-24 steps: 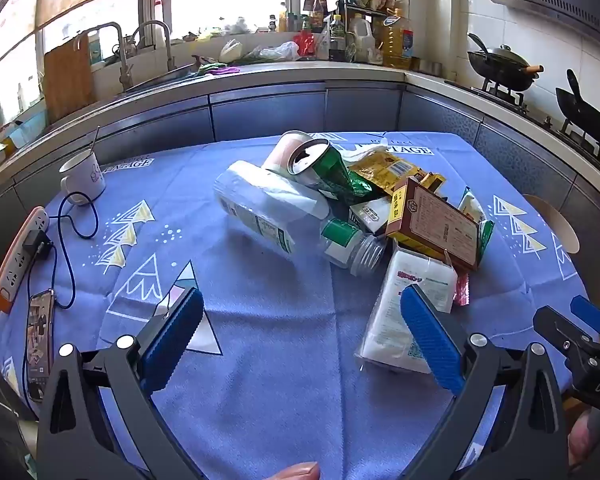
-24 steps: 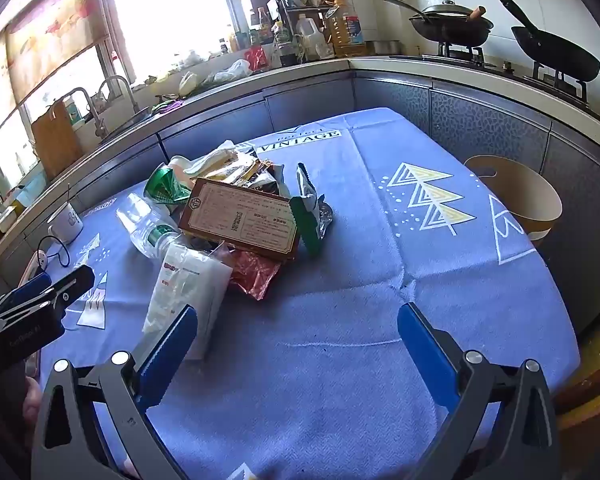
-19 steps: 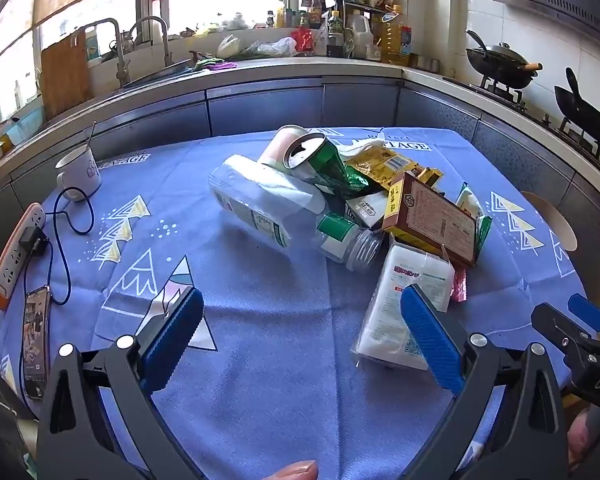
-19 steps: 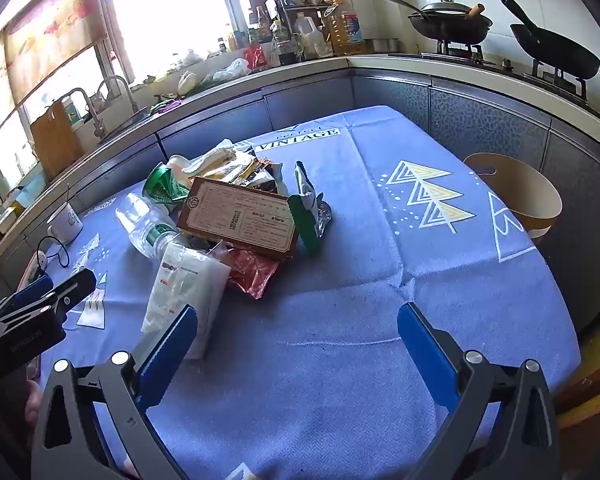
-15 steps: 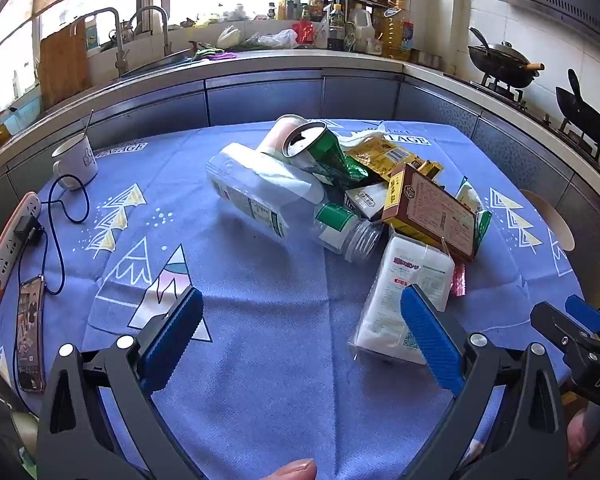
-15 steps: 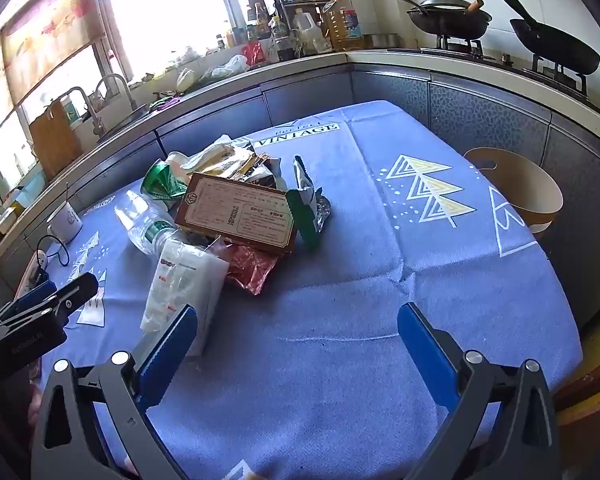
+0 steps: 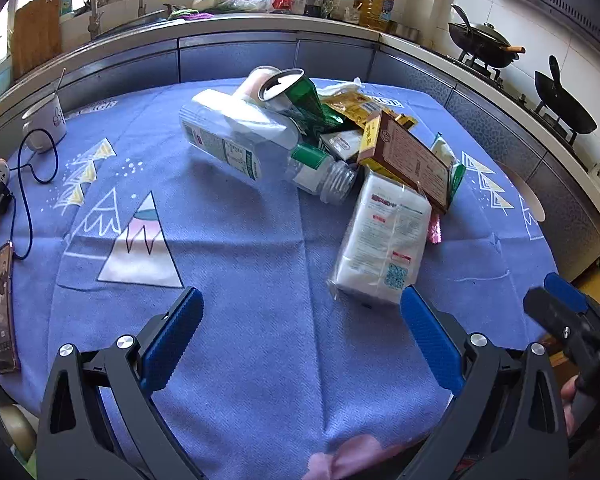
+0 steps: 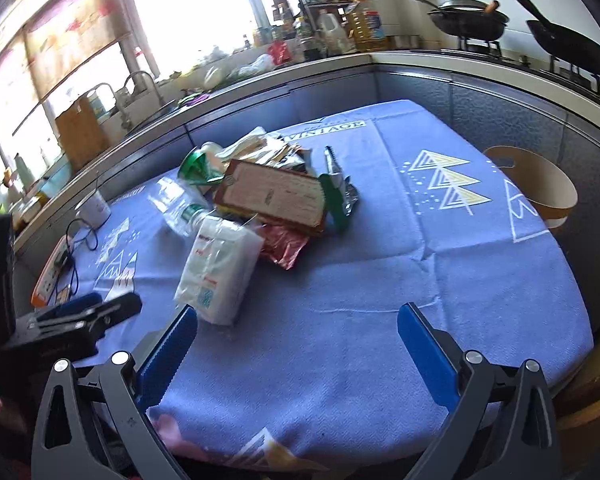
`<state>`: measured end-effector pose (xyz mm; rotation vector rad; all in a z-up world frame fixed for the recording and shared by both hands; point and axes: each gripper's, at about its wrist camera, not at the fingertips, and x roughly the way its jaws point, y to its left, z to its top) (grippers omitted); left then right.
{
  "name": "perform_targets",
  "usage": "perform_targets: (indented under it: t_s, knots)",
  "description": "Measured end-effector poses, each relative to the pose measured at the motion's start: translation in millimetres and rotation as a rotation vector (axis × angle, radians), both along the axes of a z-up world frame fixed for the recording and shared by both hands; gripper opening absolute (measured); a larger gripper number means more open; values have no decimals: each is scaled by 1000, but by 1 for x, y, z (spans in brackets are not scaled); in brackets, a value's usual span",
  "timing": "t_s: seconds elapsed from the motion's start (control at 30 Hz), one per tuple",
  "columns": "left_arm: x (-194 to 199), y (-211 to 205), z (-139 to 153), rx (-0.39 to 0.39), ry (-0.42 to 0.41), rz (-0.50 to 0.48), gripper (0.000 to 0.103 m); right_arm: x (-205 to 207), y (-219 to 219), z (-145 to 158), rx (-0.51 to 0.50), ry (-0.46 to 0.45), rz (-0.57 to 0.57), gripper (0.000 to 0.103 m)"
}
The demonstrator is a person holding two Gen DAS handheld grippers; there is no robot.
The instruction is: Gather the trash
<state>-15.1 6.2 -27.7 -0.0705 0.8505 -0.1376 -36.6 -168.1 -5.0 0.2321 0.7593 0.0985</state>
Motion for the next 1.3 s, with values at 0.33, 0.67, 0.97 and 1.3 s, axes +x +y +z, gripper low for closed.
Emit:
perform_targets:
  t_s: [0.33, 0.67, 0.97, 1.3]
  knots:
    - [24, -11, 85, 115, -311, 32, 97, 39, -8, 67, 23, -168, -41, 100]
    - [23, -17, 99, 87, -344, 32, 97, 39, -9, 101, 52, -258, -40, 97]
    - [20, -15, 91, 86, -329, 39, 97, 34, -12, 98, 51, -252, -51, 96]
    - [20, -12, 87, 98, -333, 57, 97, 33, -11, 95, 49, -249, -46, 93]
